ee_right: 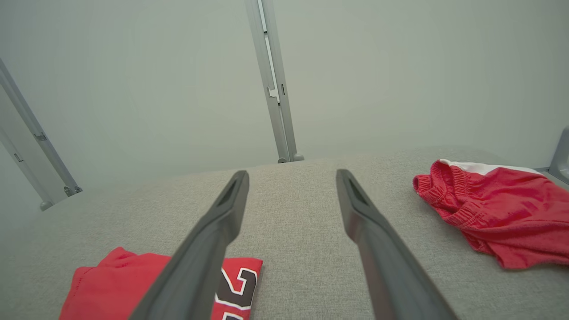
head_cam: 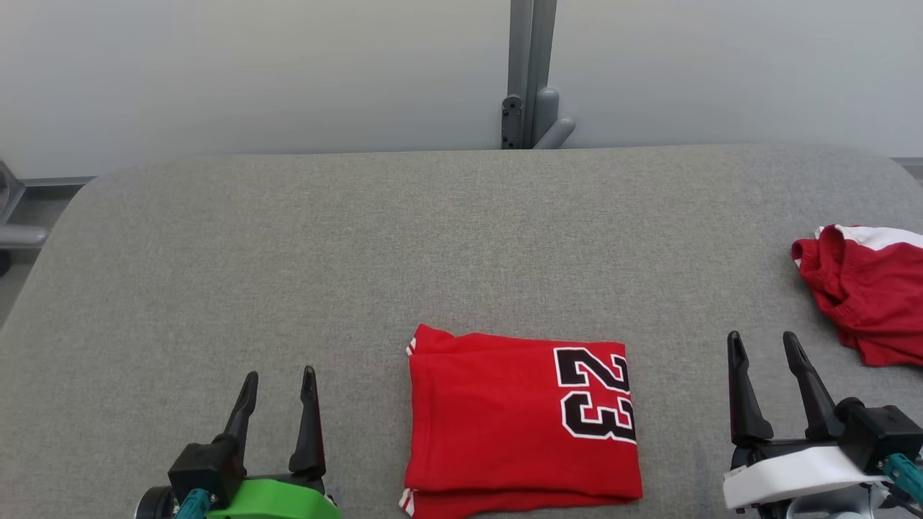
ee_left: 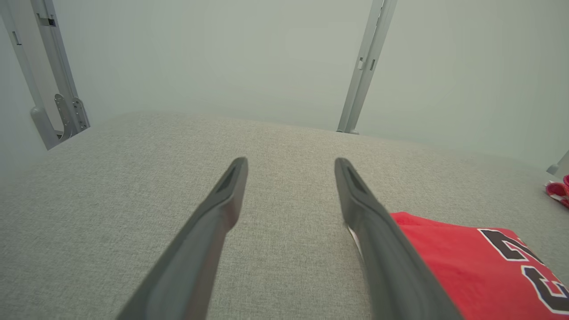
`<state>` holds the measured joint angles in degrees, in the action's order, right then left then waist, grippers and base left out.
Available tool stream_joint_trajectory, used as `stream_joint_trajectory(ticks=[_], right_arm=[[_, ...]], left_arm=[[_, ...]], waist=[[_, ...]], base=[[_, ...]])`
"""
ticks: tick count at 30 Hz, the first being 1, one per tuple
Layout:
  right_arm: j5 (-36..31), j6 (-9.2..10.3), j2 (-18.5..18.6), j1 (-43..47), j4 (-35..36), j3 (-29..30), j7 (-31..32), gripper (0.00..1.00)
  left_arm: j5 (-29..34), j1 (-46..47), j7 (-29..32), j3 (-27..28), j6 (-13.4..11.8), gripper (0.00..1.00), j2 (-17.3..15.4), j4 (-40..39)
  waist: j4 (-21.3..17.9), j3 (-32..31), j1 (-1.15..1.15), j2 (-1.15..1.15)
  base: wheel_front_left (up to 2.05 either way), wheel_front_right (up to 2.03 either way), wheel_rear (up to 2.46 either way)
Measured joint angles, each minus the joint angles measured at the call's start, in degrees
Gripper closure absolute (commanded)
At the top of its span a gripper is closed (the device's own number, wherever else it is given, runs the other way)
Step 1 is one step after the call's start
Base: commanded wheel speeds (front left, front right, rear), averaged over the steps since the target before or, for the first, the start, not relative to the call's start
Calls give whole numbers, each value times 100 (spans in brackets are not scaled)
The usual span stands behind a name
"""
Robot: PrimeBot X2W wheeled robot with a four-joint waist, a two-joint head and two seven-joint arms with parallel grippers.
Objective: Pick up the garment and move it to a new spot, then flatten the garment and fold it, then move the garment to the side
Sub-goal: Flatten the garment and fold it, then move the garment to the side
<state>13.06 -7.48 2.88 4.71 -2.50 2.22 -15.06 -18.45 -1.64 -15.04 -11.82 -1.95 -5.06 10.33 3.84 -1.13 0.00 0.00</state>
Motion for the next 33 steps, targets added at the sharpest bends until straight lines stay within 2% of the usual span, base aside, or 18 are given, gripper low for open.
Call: stream_joint_trajectory(ticks=[13, 21, 26, 27, 33], right_arm=[[-25, 0, 1, -29, -197, -118, 52, 0], [-243, 0, 0, -135, -756, -408, 1100, 0], [215, -1, 118, -397, -1260, -665, 1750, 0], [526, 0, 196, -558, -1506, -740, 1972, 0], [1216, 0, 385, -1032, -2203, -939, 2366, 0]], left_arm=[[63, 14, 0, 48, 91, 0, 38, 64], [94, 24, 0, 46, 93, 0, 69, 110], [104, 65, 0, 49, 94, 0, 85, 151], [112, 98, 0, 49, 96, 0, 88, 164], [138, 113, 1, 81, 98, 0, 99, 168]], waist=[[60, -10, 0, 0], [105, 29, 0, 0], [209, 72, 0, 0], [264, 92, 0, 0], [452, 149, 0, 0]], base=[[0, 0, 0], [0, 0, 0], [0, 0, 0], [0, 0, 0], [0, 0, 0]])
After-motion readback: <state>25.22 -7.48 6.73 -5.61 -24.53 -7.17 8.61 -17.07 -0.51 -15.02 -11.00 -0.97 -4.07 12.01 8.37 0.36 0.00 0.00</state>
